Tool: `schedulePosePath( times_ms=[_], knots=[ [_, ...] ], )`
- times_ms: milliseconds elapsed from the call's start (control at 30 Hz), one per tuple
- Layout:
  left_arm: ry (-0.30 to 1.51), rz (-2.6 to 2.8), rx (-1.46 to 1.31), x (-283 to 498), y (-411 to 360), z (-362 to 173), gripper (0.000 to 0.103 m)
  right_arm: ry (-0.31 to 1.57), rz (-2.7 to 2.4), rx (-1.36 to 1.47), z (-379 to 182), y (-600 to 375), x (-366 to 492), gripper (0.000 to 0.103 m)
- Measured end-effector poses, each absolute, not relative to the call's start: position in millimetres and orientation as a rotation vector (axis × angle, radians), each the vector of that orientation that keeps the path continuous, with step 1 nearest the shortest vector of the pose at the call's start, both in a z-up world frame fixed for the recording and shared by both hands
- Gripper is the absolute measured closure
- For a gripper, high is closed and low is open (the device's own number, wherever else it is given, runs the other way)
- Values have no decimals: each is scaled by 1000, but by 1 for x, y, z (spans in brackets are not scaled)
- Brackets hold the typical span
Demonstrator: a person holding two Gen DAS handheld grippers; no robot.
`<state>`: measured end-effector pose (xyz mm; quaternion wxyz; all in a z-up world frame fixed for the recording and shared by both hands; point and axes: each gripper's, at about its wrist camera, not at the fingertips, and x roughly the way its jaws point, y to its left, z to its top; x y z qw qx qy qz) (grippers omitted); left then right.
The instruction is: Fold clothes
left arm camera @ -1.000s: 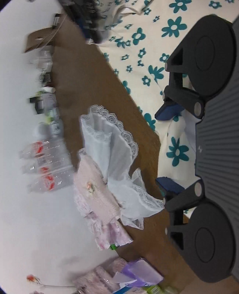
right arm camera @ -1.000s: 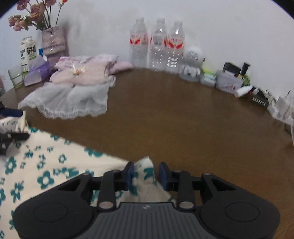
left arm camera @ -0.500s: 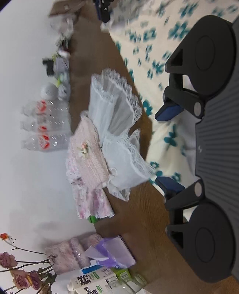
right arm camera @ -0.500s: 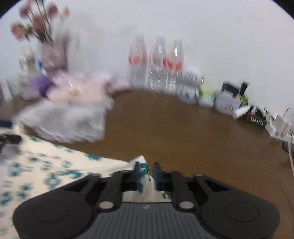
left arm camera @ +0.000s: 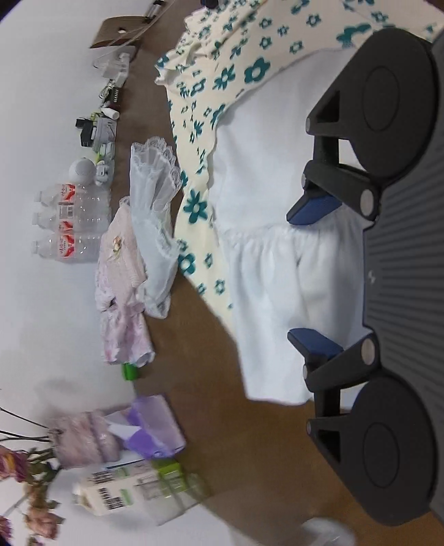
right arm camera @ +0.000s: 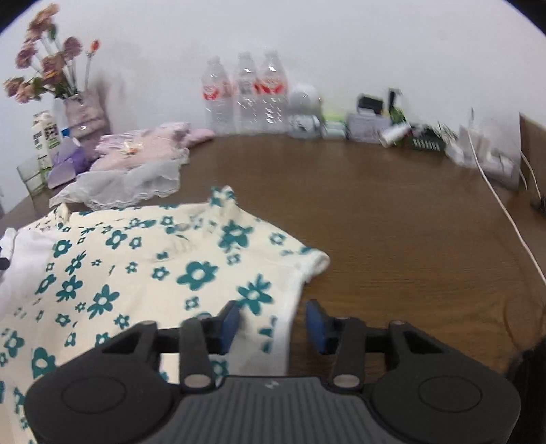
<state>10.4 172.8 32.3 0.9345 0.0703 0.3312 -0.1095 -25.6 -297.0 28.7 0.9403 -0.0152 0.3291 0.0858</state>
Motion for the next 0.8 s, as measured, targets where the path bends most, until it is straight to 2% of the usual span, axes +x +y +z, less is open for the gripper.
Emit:
schedulePosePath(
  times_ms=[33,133,167,233,300,400,567,800],
  knots=[
    [660,-214,144,6,173,31,34,662,176,-59,28,-291,-26,94],
    [646,-207,135,0,177,31,34,661,136,-86,30,-286,-24,96],
    [650,-206,130,-3,180,34,33,663,120,-91,30,-285,-23,95],
    [640,-193,124,-14,183,42,34,666,81,-108,32,-283,-24,84],
    [603,-214,119,-37,180,54,33,635,43,-155,38,-277,-39,79],
    [578,-321,82,-78,171,61,31,559,148,-171,48,-269,-71,79],
    [582,-304,144,-134,137,44,32,619,333,-111,40,-256,-111,81],
    [589,-247,110,-154,154,26,30,601,270,-103,24,-264,-138,79]
  ],
)
